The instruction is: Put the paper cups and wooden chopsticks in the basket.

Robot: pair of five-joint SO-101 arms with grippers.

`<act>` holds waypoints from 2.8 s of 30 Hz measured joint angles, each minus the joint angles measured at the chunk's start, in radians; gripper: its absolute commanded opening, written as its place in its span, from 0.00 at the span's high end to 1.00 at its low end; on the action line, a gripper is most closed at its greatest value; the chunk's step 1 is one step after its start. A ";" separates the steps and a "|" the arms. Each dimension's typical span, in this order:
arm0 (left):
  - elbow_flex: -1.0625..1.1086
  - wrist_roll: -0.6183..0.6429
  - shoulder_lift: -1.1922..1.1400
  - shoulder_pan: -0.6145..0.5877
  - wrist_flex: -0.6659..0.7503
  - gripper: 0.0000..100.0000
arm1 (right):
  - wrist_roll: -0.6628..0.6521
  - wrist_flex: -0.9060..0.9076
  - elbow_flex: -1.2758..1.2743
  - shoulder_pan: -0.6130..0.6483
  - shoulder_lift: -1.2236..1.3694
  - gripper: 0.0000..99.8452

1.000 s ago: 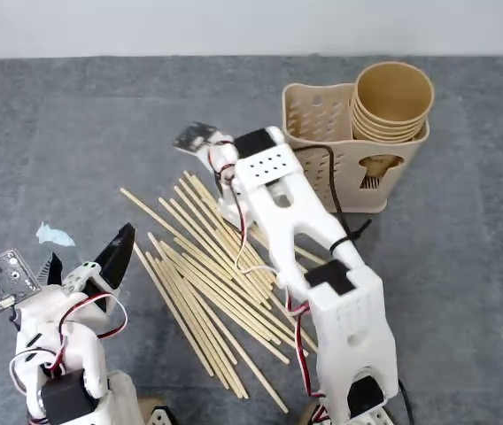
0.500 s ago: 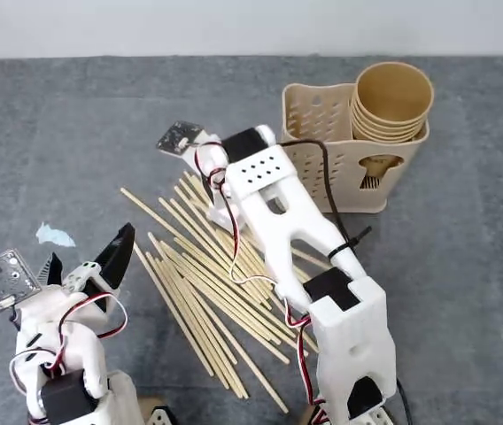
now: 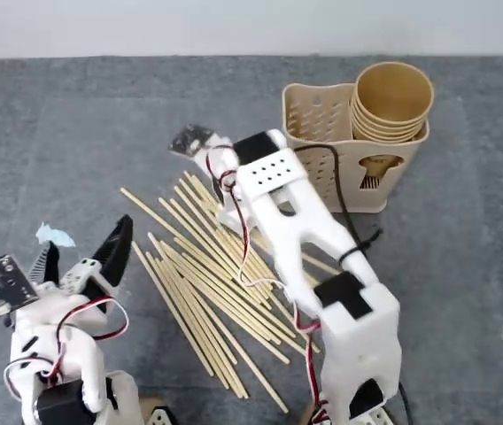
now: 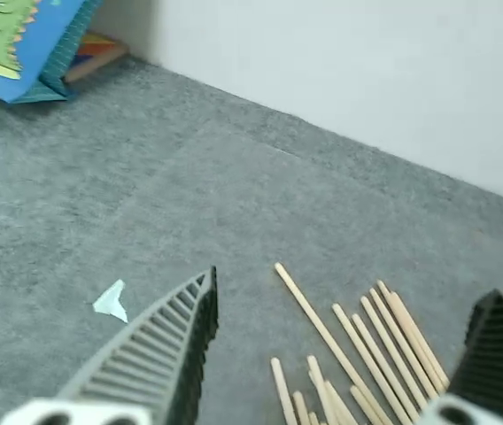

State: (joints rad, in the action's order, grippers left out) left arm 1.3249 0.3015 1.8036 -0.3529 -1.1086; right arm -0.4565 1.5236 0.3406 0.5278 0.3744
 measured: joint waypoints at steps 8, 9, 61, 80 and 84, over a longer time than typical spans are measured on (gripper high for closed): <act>0.078 0.000 0.000 0.038 -0.011 0.59 | 0.000 -0.061 0.000 0.069 -0.292 0.99; 0.086 0.000 0.000 0.038 -0.011 0.59 | 0.000 -0.078 0.000 0.071 -0.319 0.99; 0.130 0.000 0.000 0.038 -0.011 0.59 | 0.199 -0.942 -0.002 -0.341 -0.414 0.99; 0.129 0.000 0.000 0.038 -0.011 0.60 | 0.264 -0.471 -0.002 -0.321 -0.512 0.91; 0.094 0.000 0.000 0.038 -0.011 0.66 | 0.264 -0.269 -0.002 -0.285 -0.565 0.98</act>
State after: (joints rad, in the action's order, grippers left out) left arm 1.4185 0.3015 1.8036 -0.3145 -1.1193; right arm -0.1926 1.2551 0.3391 0.2424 -0.1903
